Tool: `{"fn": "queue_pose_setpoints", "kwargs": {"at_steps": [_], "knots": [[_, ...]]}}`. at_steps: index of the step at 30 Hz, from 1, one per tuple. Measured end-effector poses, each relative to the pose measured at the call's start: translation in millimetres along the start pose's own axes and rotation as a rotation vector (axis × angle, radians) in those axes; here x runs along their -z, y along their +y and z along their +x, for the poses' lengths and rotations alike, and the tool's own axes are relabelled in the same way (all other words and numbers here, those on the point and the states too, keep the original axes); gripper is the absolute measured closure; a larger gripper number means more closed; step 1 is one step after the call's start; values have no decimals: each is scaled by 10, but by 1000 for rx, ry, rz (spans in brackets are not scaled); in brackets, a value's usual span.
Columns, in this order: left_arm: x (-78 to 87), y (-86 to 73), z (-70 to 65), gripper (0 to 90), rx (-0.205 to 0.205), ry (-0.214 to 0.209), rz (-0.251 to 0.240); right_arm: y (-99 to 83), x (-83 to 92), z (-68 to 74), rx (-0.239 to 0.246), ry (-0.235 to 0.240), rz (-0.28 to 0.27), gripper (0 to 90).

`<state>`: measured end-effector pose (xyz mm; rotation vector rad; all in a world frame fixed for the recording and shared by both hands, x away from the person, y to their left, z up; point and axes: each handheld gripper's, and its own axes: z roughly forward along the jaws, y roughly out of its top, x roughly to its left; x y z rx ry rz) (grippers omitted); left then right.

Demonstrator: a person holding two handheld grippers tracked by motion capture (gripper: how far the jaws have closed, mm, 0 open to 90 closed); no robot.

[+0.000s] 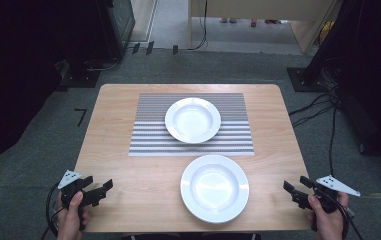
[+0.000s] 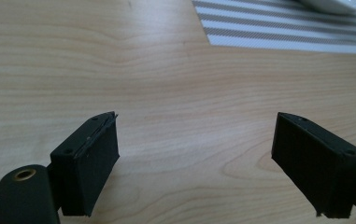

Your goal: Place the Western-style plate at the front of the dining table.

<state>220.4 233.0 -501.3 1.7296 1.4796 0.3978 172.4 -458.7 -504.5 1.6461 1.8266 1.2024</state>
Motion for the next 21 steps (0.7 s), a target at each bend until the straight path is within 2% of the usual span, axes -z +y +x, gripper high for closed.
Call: {"fn": "queue_pose_setpoints", "kwargs": {"at_steps": [5,10,14,18,21], "knots": [[27,-82,55,150,-9,17,9,-88,25,-53,-12,-10,19,233],[-11,-131,41,149,-29,28,28,-146,-24,-58,-4,-17,54,225],[-28,-157,-18,143,-76,51,32,-183,-80,-25,17,-30,90,222],[-52,-180,-72,137,-131,78,36,-184,-107,19,45,-48,93,222],[-72,-195,-120,134,-176,112,47,-193,-132,75,102,-87,104,221]]}}
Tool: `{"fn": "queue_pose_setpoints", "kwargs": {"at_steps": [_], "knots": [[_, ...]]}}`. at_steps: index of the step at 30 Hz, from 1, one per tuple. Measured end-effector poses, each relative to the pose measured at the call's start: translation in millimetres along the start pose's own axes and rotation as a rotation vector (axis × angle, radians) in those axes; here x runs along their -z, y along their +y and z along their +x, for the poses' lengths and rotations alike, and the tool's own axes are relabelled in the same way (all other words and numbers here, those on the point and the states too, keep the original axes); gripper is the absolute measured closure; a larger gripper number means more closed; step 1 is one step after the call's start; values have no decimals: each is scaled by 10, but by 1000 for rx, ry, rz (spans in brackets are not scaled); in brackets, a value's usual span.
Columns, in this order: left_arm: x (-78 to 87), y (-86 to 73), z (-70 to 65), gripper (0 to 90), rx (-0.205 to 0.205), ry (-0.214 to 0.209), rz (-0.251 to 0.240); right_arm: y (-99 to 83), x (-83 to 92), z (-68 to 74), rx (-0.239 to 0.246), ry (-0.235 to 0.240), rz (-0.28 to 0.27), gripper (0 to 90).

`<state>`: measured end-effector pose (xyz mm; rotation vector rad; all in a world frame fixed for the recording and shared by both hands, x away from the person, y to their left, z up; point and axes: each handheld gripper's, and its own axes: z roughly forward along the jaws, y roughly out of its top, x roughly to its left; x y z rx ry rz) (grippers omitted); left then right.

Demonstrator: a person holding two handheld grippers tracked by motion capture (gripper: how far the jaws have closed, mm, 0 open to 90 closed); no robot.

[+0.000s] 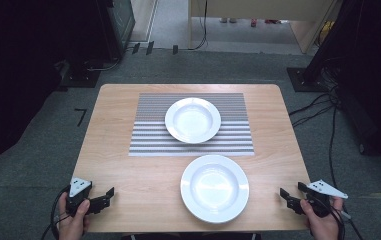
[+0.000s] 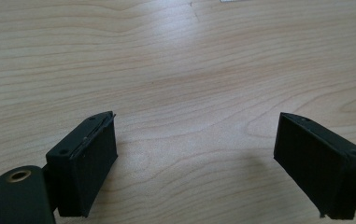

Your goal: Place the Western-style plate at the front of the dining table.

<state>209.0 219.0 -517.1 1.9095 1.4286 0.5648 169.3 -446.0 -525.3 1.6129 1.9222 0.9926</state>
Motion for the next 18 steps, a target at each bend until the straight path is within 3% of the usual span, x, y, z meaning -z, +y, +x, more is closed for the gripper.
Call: {"fn": "queue_pose_setpoints", "kwargs": {"at_steps": [2,4,18], "knots": [[-15,-6,-46,133,-43,31,10,-9,-17,53,36,-31,7,194],[-23,-6,-57,114,-49,29,14,-12,-32,93,61,-53,18,146],[-30,-3,-57,105,-43,34,12,-23,-62,79,54,-64,25,29]]}}
